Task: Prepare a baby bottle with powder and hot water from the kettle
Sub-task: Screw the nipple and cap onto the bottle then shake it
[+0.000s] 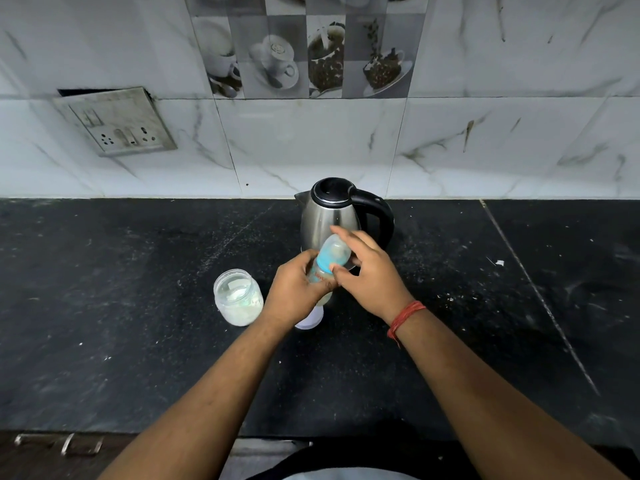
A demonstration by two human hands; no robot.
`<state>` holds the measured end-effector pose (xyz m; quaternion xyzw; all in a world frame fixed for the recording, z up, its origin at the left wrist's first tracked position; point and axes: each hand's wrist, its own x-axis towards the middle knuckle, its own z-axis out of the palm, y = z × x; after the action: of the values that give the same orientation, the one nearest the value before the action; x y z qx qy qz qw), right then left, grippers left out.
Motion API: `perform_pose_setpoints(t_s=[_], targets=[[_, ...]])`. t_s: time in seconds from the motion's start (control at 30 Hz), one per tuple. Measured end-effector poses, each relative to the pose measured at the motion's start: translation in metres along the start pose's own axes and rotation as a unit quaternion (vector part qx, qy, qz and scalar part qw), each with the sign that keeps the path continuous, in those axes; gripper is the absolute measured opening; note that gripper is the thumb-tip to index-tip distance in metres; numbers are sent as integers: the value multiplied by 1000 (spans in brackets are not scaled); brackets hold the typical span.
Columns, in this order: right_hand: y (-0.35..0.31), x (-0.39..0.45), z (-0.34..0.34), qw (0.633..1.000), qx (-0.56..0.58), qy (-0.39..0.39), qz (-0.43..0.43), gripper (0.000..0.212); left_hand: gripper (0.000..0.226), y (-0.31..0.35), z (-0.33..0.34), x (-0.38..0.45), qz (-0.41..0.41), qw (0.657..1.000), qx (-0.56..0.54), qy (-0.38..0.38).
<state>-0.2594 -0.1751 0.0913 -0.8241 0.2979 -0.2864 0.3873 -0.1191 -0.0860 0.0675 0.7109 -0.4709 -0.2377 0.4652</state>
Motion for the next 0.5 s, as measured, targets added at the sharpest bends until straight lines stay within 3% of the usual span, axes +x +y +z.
perform_pose_setpoints(t_s=[0.2, 0.33, 0.4, 0.5], targets=[[8, -1, 1, 1000, 12, -15, 22, 71, 46, -1, 1, 5, 4, 999, 34, -17], [5, -2, -5, 991, 119, -26, 63, 67, 49, 2, -3, 14, -42, 998, -11, -34], [3, -6, -6, 991, 120, -22, 54, 66, 48, 4, -4, 19, -53, 997, -34, -47], [1, -8, -13, 993, 90, -58, 48, 87, 47, 6, -6, 23, -56, 995, -56, -58]])
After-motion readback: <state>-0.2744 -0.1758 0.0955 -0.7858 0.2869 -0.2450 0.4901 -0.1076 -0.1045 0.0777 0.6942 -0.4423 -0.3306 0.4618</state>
